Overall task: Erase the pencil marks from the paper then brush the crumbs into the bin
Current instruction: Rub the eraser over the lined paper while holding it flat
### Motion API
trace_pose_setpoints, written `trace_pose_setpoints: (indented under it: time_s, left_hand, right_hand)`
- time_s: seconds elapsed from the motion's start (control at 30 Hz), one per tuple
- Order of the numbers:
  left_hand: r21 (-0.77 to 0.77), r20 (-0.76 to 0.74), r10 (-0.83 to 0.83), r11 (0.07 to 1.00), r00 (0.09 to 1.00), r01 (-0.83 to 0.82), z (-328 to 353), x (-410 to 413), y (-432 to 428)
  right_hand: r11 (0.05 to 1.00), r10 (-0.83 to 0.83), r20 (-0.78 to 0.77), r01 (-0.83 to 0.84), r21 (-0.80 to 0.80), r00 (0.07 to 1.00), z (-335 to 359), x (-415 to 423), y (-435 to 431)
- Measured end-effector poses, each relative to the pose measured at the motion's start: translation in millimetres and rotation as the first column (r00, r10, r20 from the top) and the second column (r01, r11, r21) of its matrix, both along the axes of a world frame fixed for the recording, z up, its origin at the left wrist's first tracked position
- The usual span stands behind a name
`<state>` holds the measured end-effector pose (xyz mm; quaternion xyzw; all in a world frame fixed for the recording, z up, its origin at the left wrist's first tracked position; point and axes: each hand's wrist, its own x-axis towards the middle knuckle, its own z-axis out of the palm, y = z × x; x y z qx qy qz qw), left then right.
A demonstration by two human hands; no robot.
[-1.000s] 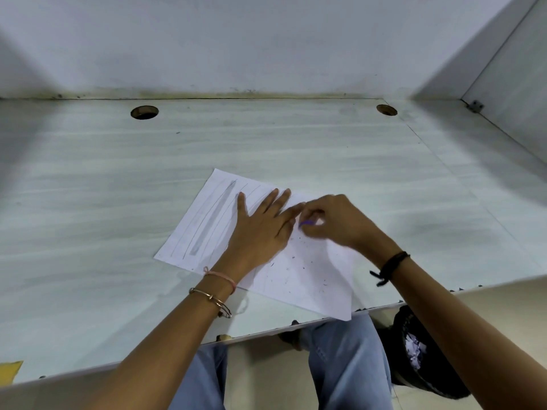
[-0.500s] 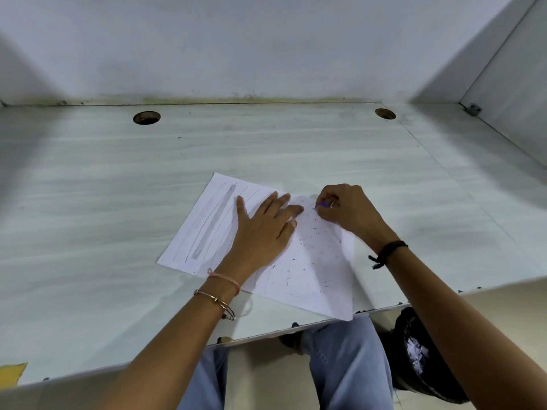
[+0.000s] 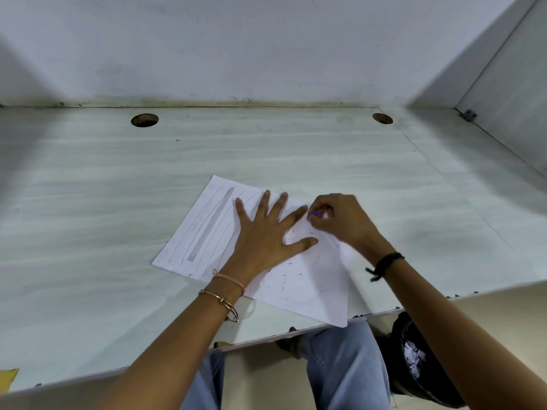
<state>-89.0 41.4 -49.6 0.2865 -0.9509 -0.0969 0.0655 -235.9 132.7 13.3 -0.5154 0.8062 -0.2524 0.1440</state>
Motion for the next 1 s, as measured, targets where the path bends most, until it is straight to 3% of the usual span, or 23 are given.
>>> trace_pose_setpoints:
  time_s: [0.1, 0.27, 0.43, 0.63, 0.77, 0.83, 1.0]
  left_hand:
    - [0.000, 0.009, 0.001, 1.000, 1.000, -0.001, 1.9, -0.1, -0.6]
    - [-0.015, 0.003, -0.016, 1.000, 1.000, 0.016, 0.1, -0.8, -1.0]
    - [-0.007, 0.007, -0.008, 1.000, 1.000, 0.008, 2.7, 0.3, 0.0]
    - [-0.012, 0.013, -0.019, 1.000, 1.000, 0.019, 1.6, 0.6, -0.9]
    - [0.021, 0.011, -0.014, 1.000, 1.000, 0.014, 3.8, 1.9, -0.3]
    - [0.053, -0.002, -0.024, 0.998, 1.000, 0.024, 5.9, 2.3, -1.8]
    - [0.253, -0.257, 0.041, 0.967, 0.966, 0.027, 9.2, 2.5, -7.1]
  right_hand:
    - [0.986, -0.169, -0.041, 0.169, 0.006, 0.985, 6.2, -21.4, -7.8]
    - [0.998, 0.027, 0.034, -0.029, 0.049, 0.999, 2.3, 9.4, -0.9]
    - [0.987, -0.155, -0.042, 0.156, 0.036, 0.987, 9.8, -24.2, -8.9]
    - [0.997, 0.031, 0.055, -0.035, 0.062, 0.998, 4.4, 7.0, -3.0]
    - [0.982, -0.191, -0.008, 0.191, -0.003, 0.982, 4.8, -31.9, -4.3]
    - [0.980, -0.199, -0.031, 0.200, 0.014, 0.979, 5.4, -40.8, -4.5]
    - [0.990, -0.063, 0.047, 0.068, -0.123, 0.997, 6.3, 12.8, 6.8]
